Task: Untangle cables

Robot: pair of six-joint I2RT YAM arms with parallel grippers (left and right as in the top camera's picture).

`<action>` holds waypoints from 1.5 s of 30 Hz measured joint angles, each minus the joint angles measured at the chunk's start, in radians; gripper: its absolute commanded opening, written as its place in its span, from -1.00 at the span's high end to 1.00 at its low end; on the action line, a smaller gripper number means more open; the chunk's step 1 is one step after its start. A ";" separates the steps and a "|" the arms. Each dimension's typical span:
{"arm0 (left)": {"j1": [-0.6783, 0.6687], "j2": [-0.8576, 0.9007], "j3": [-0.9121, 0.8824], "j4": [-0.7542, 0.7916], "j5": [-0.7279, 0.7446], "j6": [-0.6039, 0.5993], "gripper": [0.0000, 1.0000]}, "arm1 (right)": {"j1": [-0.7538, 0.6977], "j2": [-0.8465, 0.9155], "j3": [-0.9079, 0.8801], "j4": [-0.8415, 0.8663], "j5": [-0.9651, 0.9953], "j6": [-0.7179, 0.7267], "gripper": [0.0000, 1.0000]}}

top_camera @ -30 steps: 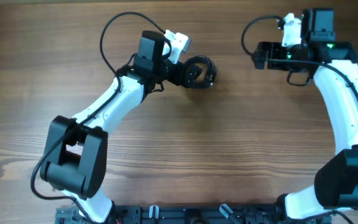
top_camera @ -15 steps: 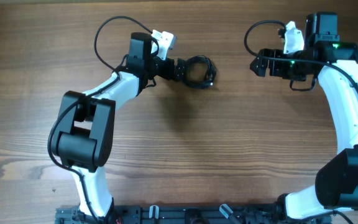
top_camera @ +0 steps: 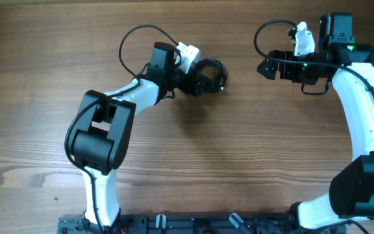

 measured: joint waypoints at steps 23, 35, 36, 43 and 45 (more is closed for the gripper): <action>0.000 0.000 0.000 -0.009 -0.064 0.005 0.92 | 0.000 0.000 0.000 -0.044 0.000 0.000 -1.00; 0.000 -0.164 0.000 -0.087 -0.082 -0.042 0.92 | 0.000 0.000 0.000 -0.075 0.077 0.027 -1.00; 0.000 -0.214 0.000 -0.109 -0.090 -0.042 0.92 | 0.000 0.000 0.000 -0.075 0.091 0.028 -1.00; 0.000 -0.563 0.001 -0.237 -0.160 -0.049 0.92 | 0.013 0.000 0.000 -0.074 0.136 0.024 -1.00; -0.001 -0.607 0.001 -0.250 -0.162 -0.049 0.92 | 0.034 0.000 0.000 -0.069 0.113 -0.001 -1.00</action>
